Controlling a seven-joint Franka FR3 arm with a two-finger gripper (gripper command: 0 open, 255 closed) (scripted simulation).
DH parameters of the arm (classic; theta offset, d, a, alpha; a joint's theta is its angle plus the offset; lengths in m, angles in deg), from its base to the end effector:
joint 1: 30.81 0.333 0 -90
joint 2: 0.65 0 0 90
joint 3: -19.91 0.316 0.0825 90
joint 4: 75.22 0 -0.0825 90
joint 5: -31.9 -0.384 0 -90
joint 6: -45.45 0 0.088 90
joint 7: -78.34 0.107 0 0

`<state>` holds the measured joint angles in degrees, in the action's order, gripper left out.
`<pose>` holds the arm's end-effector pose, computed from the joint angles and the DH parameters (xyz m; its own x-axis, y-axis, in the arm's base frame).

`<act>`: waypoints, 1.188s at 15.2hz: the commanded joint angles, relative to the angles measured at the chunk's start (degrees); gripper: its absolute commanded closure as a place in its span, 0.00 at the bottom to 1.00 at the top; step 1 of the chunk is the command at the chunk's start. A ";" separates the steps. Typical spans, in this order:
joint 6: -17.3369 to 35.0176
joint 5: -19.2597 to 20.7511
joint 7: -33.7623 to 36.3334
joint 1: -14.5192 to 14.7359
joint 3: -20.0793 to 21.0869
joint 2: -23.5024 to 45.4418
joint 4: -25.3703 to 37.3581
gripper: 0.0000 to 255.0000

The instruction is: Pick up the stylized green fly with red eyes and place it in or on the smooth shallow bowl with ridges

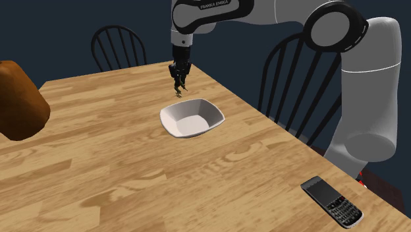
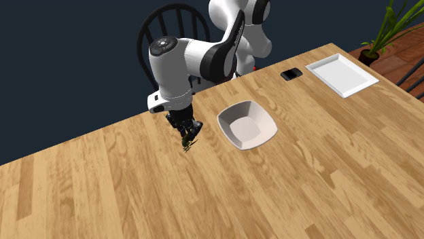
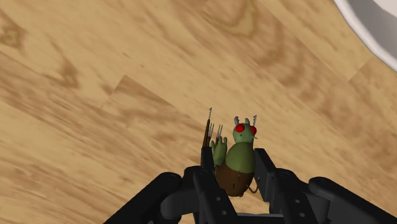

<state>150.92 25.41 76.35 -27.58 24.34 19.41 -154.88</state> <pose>0.6703 0.0910 0.5217 0.9862 0.1296 0.1033 0.1429 -0.9806 -0.1342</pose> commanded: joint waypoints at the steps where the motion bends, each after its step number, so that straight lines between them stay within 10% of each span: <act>1: 0.00 0.00 0.00 0.00 0.00 0.02 -0.01 1.00; 18: -10.21 0.37 1.23 0.11 0.03 2.01 12.26 1.00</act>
<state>141.58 25.73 77.37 -27.57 24.33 21.23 -143.68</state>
